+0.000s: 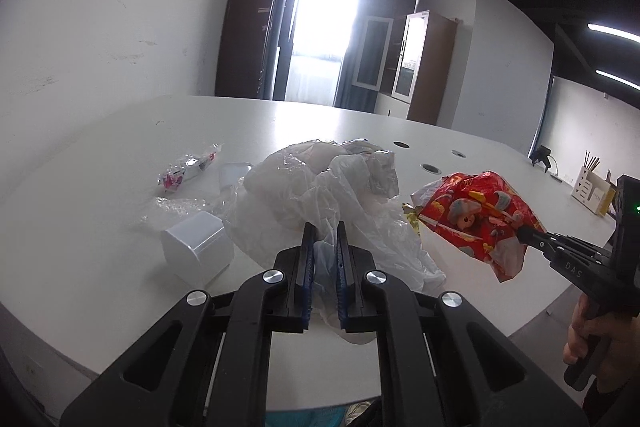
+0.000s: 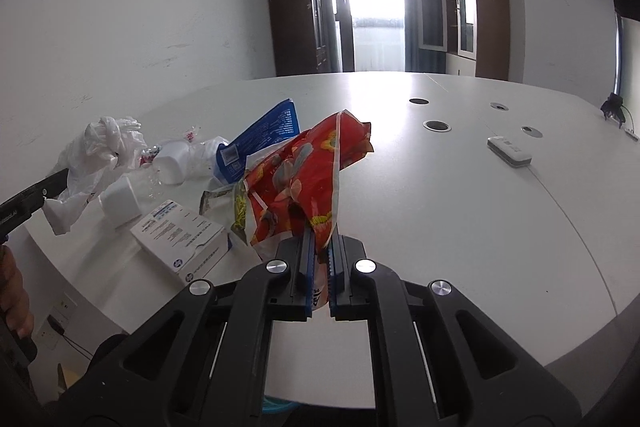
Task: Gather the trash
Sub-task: 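Grasp the white plastic bag with the left gripper while the right grasps the red snack bag, then carry both bags down over the blue wastebasket with both grippers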
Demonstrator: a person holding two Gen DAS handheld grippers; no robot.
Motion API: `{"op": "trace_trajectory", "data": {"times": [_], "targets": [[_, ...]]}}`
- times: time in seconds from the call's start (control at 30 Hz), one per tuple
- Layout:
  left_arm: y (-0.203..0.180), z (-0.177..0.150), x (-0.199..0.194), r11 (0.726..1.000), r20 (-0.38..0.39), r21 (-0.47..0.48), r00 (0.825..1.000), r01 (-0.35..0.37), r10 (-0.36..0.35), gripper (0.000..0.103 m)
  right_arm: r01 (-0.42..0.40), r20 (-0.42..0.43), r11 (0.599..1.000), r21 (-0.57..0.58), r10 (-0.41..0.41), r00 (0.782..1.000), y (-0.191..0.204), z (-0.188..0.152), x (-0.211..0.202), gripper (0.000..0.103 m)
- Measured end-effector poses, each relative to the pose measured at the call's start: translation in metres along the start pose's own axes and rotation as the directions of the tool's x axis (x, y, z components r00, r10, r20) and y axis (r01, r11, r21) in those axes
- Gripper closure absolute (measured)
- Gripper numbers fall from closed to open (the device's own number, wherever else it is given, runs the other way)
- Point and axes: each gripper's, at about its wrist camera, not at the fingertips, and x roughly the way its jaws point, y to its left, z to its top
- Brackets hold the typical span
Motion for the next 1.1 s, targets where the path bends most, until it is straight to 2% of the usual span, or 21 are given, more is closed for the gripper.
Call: {"op": "trace_trajectory", "data": {"times": [0.3, 0.43, 0.47, 0.57, 0.67, 0.73, 0.87, 0.97, 1.1], "targets": [[0.005, -0.031, -0.062, 1.0, -0.001, 0.018, 1.0, -0.007, 0.007, 0.095, -0.105, 0.016, 0.993, -0.051, 0.106, 0.994, 0.027, -0.026, -0.063, 0.099], [0.01, -0.045, -0.083, 1.0, -0.014, 0.009, 1.0, -0.008, 0.008, 0.095, -0.17, -0.013, 0.984, -0.055, 0.169, 0.985, 0.04, -0.043, -0.078, 0.099], [0.011, -0.049, -0.088, 1.0, -0.021, 0.007, 1.0, -0.005, 0.005, 0.095, -0.196, -0.027, 0.979, -0.052, 0.195, 0.98, 0.043, -0.049, -0.081, 0.099], [0.015, -0.061, -0.1, 0.999, -0.06, -0.017, 0.997, 0.038, -0.039, 0.095, -0.322, -0.089, 0.947, -0.005, 0.32, 0.943, 0.048, -0.065, -0.088, 0.099], [0.014, -0.077, -0.115, 1.0, -0.066, 0.015, 0.998, 0.002, -0.001, 0.095, -0.311, -0.102, 0.947, -0.079, 0.303, 0.948, 0.06, -0.078, -0.101, 0.099], [0.013, -0.088, -0.125, 0.999, -0.071, 0.036, 0.997, -0.027, 0.029, 0.095, -0.328, -0.116, 0.94, -0.096, 0.317, 0.941, 0.063, -0.086, -0.11, 0.099], [0.012, -0.11, -0.133, 0.999, -0.112, 0.042, 0.993, -0.035, 0.039, 0.095, -0.341, -0.154, 0.929, -0.143, 0.32, 0.935, 0.07, -0.107, -0.125, 0.099], [0.013, -0.129, -0.126, 0.999, -0.165, 0.039, 0.986, -0.026, 0.032, 0.095, -0.342, -0.192, 0.927, -0.153, 0.312, 0.931, 0.071, -0.125, -0.127, 0.099], [0.018, -0.156, -0.103, 1.0, -0.253, 0.009, 0.967, -0.004, 0.006, 0.095, -0.349, -0.257, 0.925, -0.148, 0.305, 0.917, 0.073, -0.149, -0.116, 0.099]]}}
